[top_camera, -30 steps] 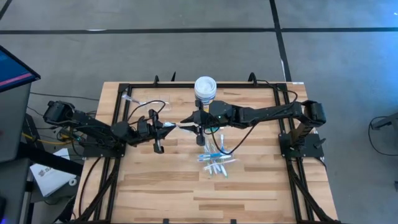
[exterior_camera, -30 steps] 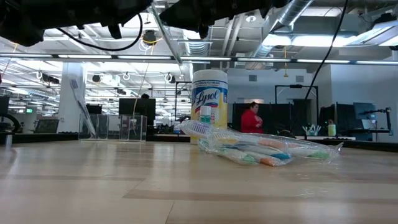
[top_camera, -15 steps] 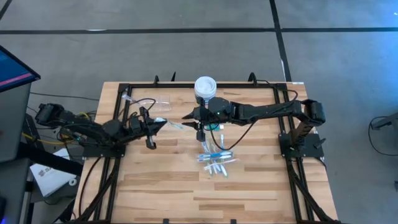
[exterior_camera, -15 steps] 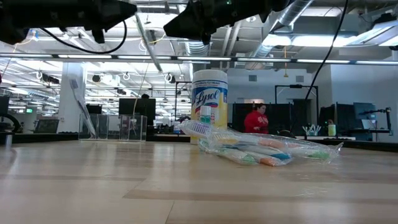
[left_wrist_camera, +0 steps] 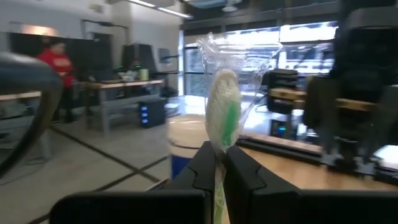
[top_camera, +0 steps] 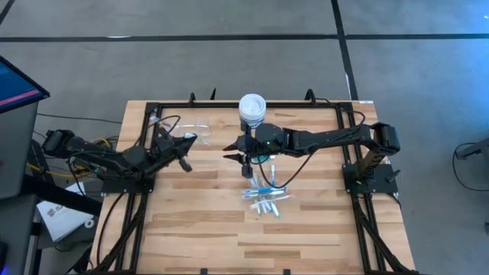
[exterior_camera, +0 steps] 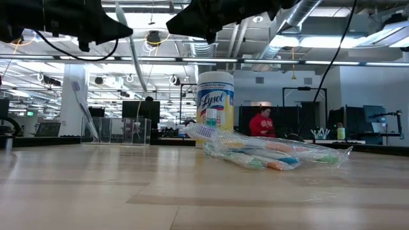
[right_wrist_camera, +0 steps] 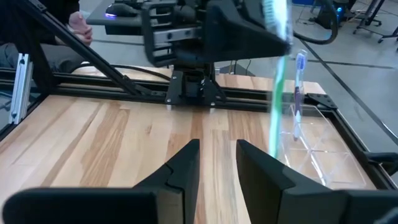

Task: Pick & Place toothbrushing station
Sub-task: Put the green toothbrush into the transparent organizer

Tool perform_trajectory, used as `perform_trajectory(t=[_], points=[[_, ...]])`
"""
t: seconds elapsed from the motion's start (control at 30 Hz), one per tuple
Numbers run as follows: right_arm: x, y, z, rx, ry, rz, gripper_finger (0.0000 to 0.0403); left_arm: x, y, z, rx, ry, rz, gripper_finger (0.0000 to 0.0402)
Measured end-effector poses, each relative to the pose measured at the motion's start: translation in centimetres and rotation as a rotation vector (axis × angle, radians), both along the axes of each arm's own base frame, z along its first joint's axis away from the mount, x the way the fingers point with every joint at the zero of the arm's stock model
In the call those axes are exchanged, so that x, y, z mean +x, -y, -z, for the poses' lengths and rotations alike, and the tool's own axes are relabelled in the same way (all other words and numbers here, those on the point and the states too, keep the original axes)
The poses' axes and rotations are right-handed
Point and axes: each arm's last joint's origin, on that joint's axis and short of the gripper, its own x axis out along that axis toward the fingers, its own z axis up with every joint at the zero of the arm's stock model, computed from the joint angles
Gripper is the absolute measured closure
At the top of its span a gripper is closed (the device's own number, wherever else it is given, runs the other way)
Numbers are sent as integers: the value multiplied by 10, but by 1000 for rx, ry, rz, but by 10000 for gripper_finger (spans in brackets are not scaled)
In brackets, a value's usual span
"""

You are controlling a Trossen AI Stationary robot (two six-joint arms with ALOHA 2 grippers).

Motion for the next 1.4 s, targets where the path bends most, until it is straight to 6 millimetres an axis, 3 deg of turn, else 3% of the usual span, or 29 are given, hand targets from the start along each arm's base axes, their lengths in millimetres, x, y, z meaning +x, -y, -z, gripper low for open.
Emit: perform_trajectory(t=[0.6,1.4], points=[[-1,-18,4,0,-42,-44,308,2,-36,-11,-34,-120,-320,399],[-1,-18,11,1,-93,-45,308,-12,-78,0,-67,-273,-610,398]])
